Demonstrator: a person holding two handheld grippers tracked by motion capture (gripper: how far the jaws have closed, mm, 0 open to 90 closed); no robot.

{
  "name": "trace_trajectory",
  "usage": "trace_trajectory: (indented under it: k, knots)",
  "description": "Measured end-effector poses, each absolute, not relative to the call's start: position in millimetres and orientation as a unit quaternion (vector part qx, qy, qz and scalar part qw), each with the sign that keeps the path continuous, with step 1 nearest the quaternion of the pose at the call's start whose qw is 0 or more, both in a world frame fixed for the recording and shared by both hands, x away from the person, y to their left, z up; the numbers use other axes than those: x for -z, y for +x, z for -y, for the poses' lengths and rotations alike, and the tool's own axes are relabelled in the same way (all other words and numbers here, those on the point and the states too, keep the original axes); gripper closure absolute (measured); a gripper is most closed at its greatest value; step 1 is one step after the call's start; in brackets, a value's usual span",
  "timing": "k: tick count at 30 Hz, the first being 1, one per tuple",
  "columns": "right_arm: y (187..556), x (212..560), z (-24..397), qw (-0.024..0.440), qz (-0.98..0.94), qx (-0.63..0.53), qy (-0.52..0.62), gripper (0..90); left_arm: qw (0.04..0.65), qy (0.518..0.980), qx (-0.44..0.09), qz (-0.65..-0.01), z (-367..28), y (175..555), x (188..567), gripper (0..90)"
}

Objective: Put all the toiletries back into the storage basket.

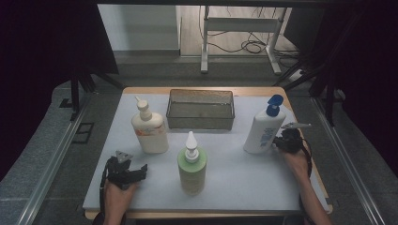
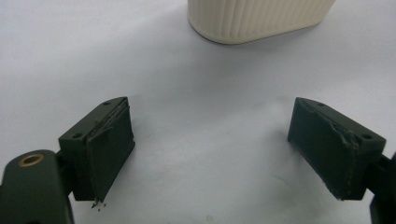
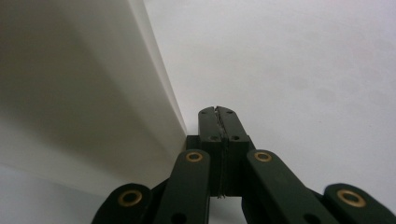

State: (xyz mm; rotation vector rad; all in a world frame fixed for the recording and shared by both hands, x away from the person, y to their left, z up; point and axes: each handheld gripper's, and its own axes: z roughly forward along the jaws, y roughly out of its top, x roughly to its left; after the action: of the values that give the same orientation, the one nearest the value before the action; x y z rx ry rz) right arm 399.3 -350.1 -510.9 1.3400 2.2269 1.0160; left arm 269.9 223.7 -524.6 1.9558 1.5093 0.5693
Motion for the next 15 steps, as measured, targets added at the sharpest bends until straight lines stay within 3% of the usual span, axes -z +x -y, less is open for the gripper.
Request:
trace_trajectory:
  k: [15]
  knots:
    - [392.5,508.9,349.4,0.157,-0.795,-0.371,0.453,90.0,0.299,0.736,-0.214,-0.568,-223.7,270.0,524.6,13.7]
